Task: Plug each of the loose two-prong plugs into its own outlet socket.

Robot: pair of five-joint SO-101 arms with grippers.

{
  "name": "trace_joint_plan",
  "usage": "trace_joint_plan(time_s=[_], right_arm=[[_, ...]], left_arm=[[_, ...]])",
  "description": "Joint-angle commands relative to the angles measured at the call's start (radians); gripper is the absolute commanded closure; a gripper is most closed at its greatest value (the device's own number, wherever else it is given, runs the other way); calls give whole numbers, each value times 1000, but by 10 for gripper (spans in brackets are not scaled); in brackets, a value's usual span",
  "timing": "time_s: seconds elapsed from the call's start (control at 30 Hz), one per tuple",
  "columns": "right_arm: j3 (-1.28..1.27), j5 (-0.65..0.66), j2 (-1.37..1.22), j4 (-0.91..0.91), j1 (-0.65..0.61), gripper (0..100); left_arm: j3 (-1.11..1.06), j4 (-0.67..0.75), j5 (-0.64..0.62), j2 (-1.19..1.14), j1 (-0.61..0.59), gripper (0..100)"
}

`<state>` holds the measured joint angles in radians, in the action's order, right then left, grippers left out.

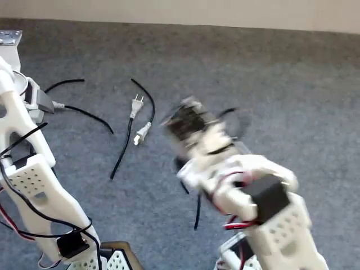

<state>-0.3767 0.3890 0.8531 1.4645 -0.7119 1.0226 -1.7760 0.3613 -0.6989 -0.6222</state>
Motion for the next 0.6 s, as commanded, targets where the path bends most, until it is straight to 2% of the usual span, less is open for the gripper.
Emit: trace_joint_plan(time_s=[0.0, 0.07, 0.13, 0.23, 0.4, 0.5, 0.57], right_arm=[[-159, 14, -64, -85, -278, 992], [-312, 17, -81, -197, -380, 992], [-455, 20, -99, -337, -414, 992], [-585, 21, -154, -489, -403, 992], [-588, 11, -355, -624, -351, 992], [-585, -52, -461, -719, -311, 991], [-549, -77, -486, -714, -277, 971]], left_arm=[[31, -9, 8, 8, -5, 723], [31, -9, 8, 8, -5, 723], [31, -11, 17, 8, -5, 723], [31, -11, 86, 8, -7, 723], [12, -11, 94, 12, -4, 723], [-51, -11, 98, 18, 1, 720], [-59, -11, 100, 18, -7, 719]])
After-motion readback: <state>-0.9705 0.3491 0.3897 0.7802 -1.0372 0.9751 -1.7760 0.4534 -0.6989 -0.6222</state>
